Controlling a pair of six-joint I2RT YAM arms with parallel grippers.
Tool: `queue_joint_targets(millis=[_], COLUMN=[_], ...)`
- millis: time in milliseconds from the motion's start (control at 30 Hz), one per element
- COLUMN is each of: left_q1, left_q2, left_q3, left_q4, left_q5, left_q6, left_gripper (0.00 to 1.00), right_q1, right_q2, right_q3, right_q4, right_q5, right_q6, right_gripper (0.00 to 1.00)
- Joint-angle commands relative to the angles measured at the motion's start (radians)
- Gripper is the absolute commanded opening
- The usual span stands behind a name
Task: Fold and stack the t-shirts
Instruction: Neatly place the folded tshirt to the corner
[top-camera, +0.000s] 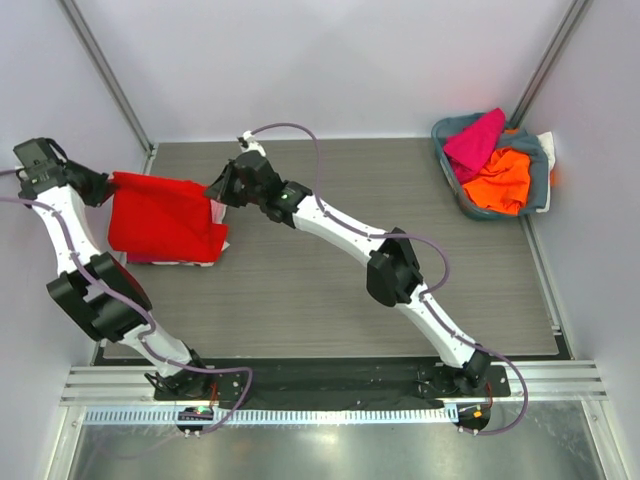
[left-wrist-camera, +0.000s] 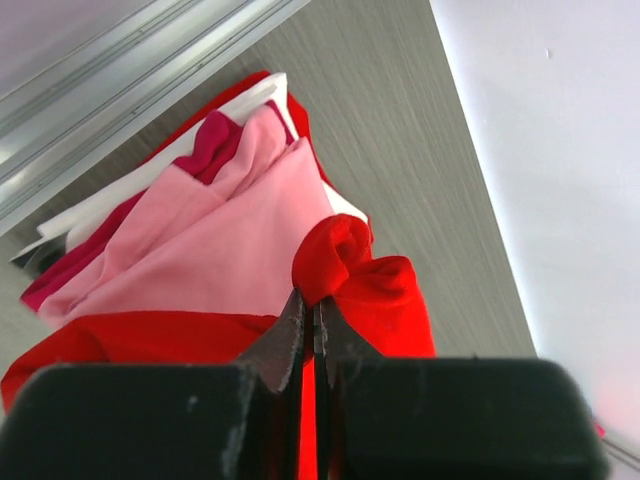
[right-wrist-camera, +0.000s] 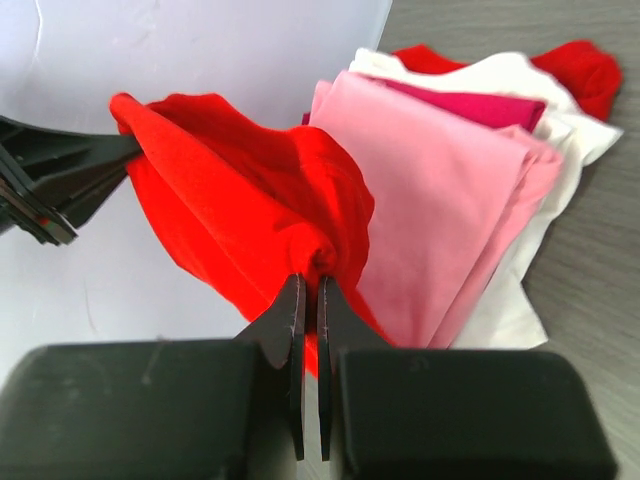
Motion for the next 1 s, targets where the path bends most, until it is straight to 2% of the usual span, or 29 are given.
queue_joint_targets(millis=[0, 333, 400, 433, 467, 500, 533, 567, 600, 700, 833, 967], left_q1=[0.01, -0.013, -0.016, -0.019, -0.023, -0.029, -0.032, -0.035, -0.035, -0.038, -0.035, -0.035], left_q2=[0.06, 0.156, 0.184, 0.199, 0.233, 0.251, 0.265, 0.276, 0.272, 0.265, 0.249, 0.167], left_q3=[0.035, 0.039, 0.036, 0.042, 0.055, 0.079, 0.105, 0.111, 0.112, 0.131, 0.2, 0.158], left_q4=[0.121, 0.205, 0.248, 0.262, 0.268, 0.235, 0.223, 0.215, 0.207, 0.177, 0.109, 0.104], left_q5=[0.036, 0.05, 0.079, 0.094, 0.111, 0.108, 0.105, 0.098, 0.087, 0.111, 0.114, 0.169], left_q6=[-0.057, -0.111, -0.137, -0.163, -0.166, -0.172, -0.171, -0.165, -0.163, -0.128, -0.102, -0.094], left_gripper=[0.0, 0.0, 0.07, 0.12, 0.19, 0.34, 0.37, 0.44, 0.47, 0.6, 0.61, 0.59], right_q1=[-0.022, -0.068, -0.076, -0.081, -0.084, -0.085, -0.088, -0.092, -0.096, -0.107, -0.11, -0.113], right_q2=[0.019, 0.098, 0.116, 0.121, 0.128, 0.139, 0.144, 0.145, 0.136, 0.102, 0.026, -0.049], right_q3=[0.05, 0.048, 0.05, 0.051, 0.051, 0.056, 0.06, 0.063, 0.057, 0.005, -0.055, -0.146], right_q4=[0.066, 0.17, 0.196, 0.216, 0.224, 0.233, 0.235, 0.233, 0.233, 0.264, 0.256, 0.246], right_q5=[-0.011, -0.047, -0.05, -0.053, -0.056, -0.067, -0.071, -0.073, -0.074, -0.084, -0.103, -0.128], right_q6=[0.031, 0.104, 0.126, 0.132, 0.14, 0.14, 0.135, 0.132, 0.127, 0.1, 0.052, -0.001], right_gripper=[0.01, 0.01, 0.01, 0.06, 0.18, 0.56, 0.78, 0.92, 0.97, 0.89, 0.72, 0.58])
